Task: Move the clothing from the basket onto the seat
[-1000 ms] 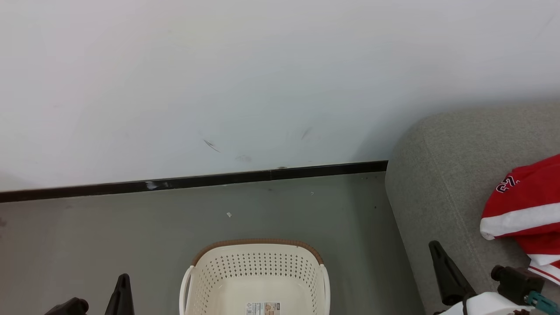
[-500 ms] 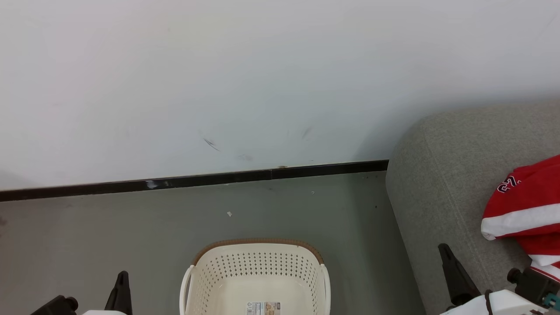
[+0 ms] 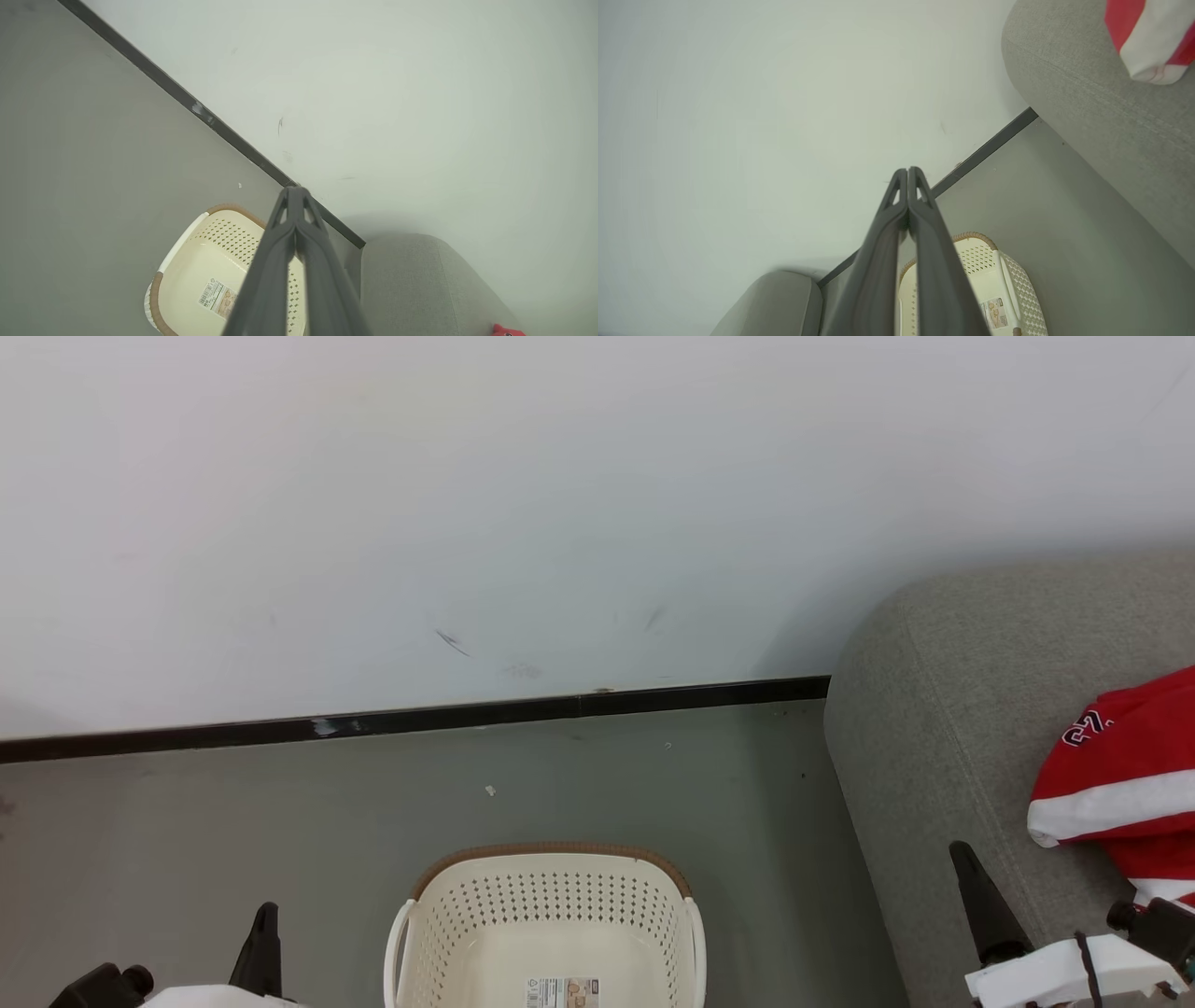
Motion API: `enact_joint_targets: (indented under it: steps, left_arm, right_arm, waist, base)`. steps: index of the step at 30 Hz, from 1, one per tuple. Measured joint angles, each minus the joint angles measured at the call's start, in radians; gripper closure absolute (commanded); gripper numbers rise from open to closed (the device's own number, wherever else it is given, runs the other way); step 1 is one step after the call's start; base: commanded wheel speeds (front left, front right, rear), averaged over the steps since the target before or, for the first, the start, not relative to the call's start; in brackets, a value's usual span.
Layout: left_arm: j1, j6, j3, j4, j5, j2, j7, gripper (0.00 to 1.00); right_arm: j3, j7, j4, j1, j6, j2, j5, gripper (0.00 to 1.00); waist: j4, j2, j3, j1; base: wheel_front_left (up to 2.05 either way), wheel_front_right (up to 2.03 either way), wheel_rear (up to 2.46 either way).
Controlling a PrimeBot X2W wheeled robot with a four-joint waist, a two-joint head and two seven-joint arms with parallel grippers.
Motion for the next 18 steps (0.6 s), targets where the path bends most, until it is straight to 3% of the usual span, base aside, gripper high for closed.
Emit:
enact_joint_targets:
  steps: [18]
  left_arm:
    - [-0.034,-0.066,0.055,0.009,-0.2,-0.023,0.059,1.0]
  right_arm:
    - [-0.009,0.051,0.026,-0.044,0.0,-0.018,0.303,1.0]
  waist:
    - [0.001,0.0,0.012,-0.0037]
  base:
    - [0.0,0.0,0.0]
